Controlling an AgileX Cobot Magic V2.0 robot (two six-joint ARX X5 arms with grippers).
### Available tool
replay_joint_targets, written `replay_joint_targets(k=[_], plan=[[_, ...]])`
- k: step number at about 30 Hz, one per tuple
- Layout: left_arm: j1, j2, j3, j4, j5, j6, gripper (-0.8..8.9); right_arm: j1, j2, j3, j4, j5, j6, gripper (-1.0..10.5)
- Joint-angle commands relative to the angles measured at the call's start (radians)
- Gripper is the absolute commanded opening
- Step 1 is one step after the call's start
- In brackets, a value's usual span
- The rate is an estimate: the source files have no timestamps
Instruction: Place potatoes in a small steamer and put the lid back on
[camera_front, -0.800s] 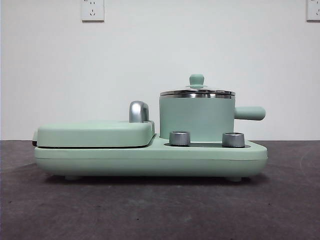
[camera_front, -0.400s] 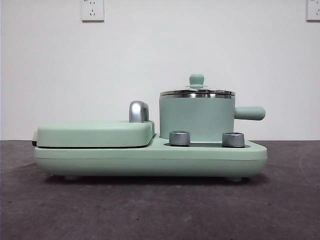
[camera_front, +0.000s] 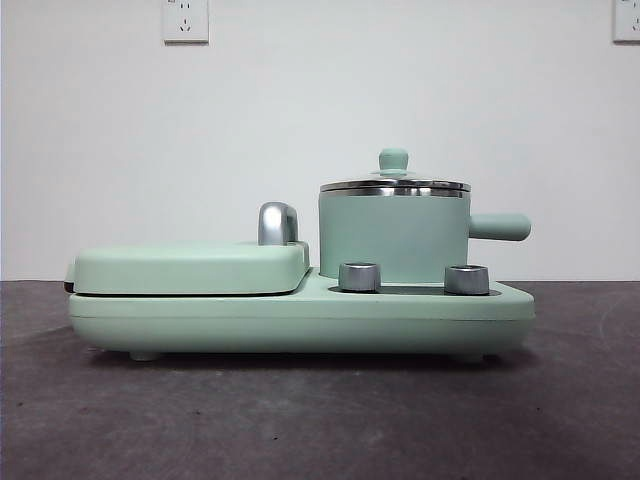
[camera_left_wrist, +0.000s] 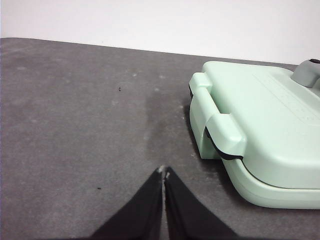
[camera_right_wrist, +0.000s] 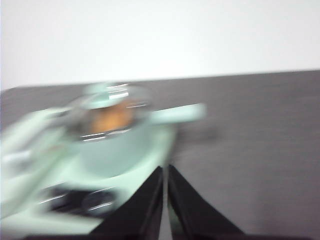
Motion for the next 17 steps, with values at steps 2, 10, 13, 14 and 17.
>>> replay_joint_targets(k=[2,10,13,14,17], plan=[[0.001,-0.002,-0.019,-0.008,-0.003,0.010,0.06,-0.048,-0.084,-0.191,0.148,0.097,-0.068,0.1],[0.001,-0.002,-0.019,-0.008,-0.003,0.010,0.06,-0.047,-0.215,-0.432,0.231,0.236,-0.073,0.1],[0.001,-0.002,-0.019,-0.008,-0.003,0.010,0.06,-0.040,-0.232,-0.478,0.240,0.233,-0.072,0.1],[0.001,-0.002,-0.018,-0.008,-0.003,0.010,0.06,-0.037,-0.232,-0.484,0.228,0.222,-0.073,0.1],[0.001,-0.002,-0.018,-0.008,-0.003,0.010,0.06,-0.031,-0.232,-0.484,0.233,0.210,-0.089,0.1]])
